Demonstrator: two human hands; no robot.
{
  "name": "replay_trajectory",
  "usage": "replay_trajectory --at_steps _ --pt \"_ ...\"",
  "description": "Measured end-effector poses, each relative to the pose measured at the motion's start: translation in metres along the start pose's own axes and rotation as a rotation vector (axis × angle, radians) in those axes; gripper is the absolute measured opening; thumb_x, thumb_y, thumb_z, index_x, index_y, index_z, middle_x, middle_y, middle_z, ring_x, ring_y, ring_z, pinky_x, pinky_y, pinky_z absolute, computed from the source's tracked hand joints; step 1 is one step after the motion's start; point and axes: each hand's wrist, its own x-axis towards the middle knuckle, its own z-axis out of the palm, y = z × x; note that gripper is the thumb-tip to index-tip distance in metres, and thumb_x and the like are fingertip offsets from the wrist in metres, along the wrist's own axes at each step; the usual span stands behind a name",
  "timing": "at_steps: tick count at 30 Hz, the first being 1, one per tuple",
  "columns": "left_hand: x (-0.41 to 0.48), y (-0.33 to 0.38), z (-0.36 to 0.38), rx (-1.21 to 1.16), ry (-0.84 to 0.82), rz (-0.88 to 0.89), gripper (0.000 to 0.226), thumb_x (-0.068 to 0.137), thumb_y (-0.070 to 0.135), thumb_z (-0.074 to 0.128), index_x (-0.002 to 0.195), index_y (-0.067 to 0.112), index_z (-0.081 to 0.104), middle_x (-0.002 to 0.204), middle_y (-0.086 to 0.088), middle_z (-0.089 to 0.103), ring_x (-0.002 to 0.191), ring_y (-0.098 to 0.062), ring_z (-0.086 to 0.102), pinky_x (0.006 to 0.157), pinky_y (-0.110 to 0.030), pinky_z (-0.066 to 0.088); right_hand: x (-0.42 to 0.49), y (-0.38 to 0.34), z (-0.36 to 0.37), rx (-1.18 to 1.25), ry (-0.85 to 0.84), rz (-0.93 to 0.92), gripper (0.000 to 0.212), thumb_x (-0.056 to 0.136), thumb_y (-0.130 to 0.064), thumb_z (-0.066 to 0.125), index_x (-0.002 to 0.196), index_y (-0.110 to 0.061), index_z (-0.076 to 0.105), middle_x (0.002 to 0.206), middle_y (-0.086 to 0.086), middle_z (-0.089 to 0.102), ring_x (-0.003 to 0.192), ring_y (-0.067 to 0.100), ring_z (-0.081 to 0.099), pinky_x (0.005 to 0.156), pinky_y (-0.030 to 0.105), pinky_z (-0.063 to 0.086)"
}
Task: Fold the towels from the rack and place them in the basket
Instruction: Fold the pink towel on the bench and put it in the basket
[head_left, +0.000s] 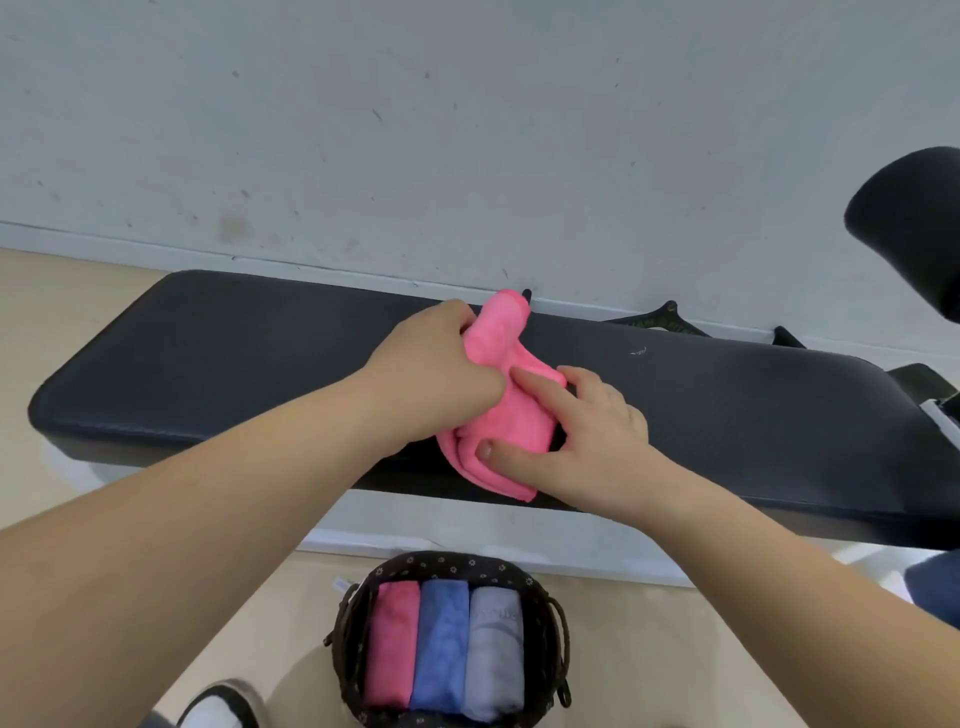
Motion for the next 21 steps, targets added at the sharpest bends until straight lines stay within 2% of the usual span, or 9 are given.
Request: replay_trajectory --at_steps 3,5,7,12,14,15,17,18,21 --pt "-0.012 0.013 0.002 0.044 -0.077 0.113 0.017 0.081 0.014 0.057 0.095 0.017 0.065 0.088 0.005 0.072 0.084 -0.013 0.069 0.076 -0.041 0.061 0.002 -0.001 0.002 0.029 0.025 0.008 0.098 0.049 -0.092 0.045 0.142 -0.067 0.024 0.138 -0.015 0.034 0.140 0.017 0.026 0.116 0.043 0.016" --pt "-0.018 0.019 0.005 0.051 -0.124 0.184 0.012 0.078 0.010 0.056 0.089 0.014 0.060 0.081 -0.004 0.069 0.073 -0.015 0.066 0.068 -0.042 0.060 0.004 -0.002 -0.001 0.027 0.022 0.021 0.097 0.044 -0.092 0.044 0.136 -0.065 0.027 0.131 -0.017 0.033 0.138 0.017 0.027 0.114 0.042 0.016" --pt "-0.018 0.020 0.010 0.087 -0.153 0.224 0.010 0.078 0.010 0.057 0.085 0.013 0.051 0.074 -0.009 0.060 0.064 -0.017 0.056 0.058 -0.039 0.051 0.005 0.000 -0.001 0.005 0.007 0.029 0.101 0.040 -0.093 0.040 0.135 -0.060 0.031 0.135 -0.016 0.034 0.140 0.018 0.026 0.115 0.042 0.015" --pt "-0.016 0.020 0.030 0.363 -0.120 0.253 0.010 0.087 0.024 0.058 0.080 0.020 0.052 0.073 0.001 0.063 0.068 -0.018 0.061 0.059 -0.034 0.052 0.001 0.000 -0.009 -0.076 -0.081 0.026 0.105 0.037 -0.084 0.034 0.137 -0.051 0.045 0.147 -0.014 0.032 0.143 0.018 0.023 0.116 0.041 0.014" --pt "-0.018 0.022 0.034 0.373 -0.128 0.260 0.015 0.091 0.025 0.056 0.079 0.022 0.048 0.071 0.000 0.065 0.065 -0.016 0.059 0.057 -0.032 0.049 0.002 0.008 -0.023 -0.024 -0.172 0.005 0.090 0.043 -0.078 0.048 0.130 -0.050 0.053 0.143 -0.021 0.039 0.139 0.013 0.030 0.118 0.039 0.019" --pt "-0.019 0.022 0.036 0.386 -0.135 0.260 0.019 0.094 0.028 0.055 0.079 0.023 0.044 0.069 0.001 0.064 0.064 -0.015 0.058 0.057 -0.032 0.047 0.003 0.014 -0.033 0.075 -0.211 -0.018 0.071 0.055 -0.069 0.061 0.123 -0.048 0.060 0.138 -0.024 0.048 0.134 0.009 0.040 0.117 0.038 0.026" --pt "-0.022 0.019 0.040 0.494 -0.141 0.287 0.029 0.097 0.033 0.052 0.082 0.023 0.030 0.071 0.004 0.054 0.065 -0.017 0.057 0.057 -0.032 0.042 0.004 0.029 -0.048 0.359 -0.173 -0.014 0.032 0.081 -0.029 0.073 0.111 -0.040 0.074 0.119 -0.022 0.070 0.118 0.005 0.061 0.109 0.032 0.043" --pt "-0.024 0.018 0.042 0.564 -0.140 0.317 0.032 0.098 0.035 0.052 0.084 0.025 0.025 0.075 0.004 0.045 0.067 -0.021 0.056 0.058 -0.032 0.040 0.004 0.038 -0.051 0.481 -0.099 0.035 0.030 0.088 -0.016 0.069 0.109 -0.036 0.077 0.111 -0.019 0.075 0.111 0.004 0.066 0.106 0.030 0.048" --pt "-0.028 0.019 0.051 0.677 -0.152 0.359 0.028 0.099 0.046 0.050 0.114 0.025 0.037 0.084 0.005 0.040 0.074 -0.028 0.052 0.064 -0.034 0.039 0.006 0.046 -0.046 0.635 0.042 0.146 0.023 0.096 -0.029 0.068 0.118 -0.033 0.075 0.112 -0.019 0.075 0.110 0.001 0.067 0.100 0.025 0.051"
